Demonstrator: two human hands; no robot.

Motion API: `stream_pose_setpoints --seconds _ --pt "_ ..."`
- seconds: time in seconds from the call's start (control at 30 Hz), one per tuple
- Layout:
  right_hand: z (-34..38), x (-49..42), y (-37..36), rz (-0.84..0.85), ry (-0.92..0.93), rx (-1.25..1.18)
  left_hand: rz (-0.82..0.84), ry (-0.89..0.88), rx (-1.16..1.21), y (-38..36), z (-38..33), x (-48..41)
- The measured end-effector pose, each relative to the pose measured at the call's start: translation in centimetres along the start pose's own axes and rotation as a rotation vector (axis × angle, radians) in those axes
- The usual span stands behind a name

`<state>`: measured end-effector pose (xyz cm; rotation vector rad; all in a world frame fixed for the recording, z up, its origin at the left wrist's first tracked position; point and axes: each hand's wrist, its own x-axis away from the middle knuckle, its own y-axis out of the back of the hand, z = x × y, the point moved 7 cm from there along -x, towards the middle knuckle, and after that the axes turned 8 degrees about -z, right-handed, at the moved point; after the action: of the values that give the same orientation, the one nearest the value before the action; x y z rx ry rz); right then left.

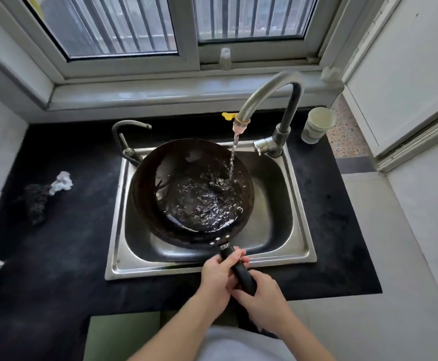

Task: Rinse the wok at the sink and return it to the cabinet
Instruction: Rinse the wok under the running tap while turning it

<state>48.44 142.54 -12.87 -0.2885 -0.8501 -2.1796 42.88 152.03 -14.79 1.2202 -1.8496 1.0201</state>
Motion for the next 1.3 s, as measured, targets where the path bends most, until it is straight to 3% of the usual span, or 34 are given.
stream_pose_setpoints --seconds 0.17,0.33,0.5,0.7,0.87,1.3 --pt "0.0 0.3 -1.0 0.036 -0.067 -0.109 0.155 0.041 0.077 1.0 -0.5 0.2" --pt "0.5 1.0 -2.3 0.070 -0.115 -0.151 0.100 -0.044 -0.033 2.2 -1.3 0.3" --pt "1.2 1.2 -2.8 -0.044 -0.055 0.014 0.075 -0.047 -0.042 3.4 -1.3 0.3" --pt "2.1 2.3 -3.1 -0.130 -0.125 0.231 0.100 -0.091 -0.034 4.0 -1.3 1.0" --pt "2.7 2.7 -3.7 -0.171 -0.066 0.113 0.109 -0.125 -0.058 4.7 -1.9 1.4" --pt "2.0 3.1 -5.7 -0.082 -0.009 -0.070 -0.029 -0.208 -0.225 8.0 -1.3 1.2"
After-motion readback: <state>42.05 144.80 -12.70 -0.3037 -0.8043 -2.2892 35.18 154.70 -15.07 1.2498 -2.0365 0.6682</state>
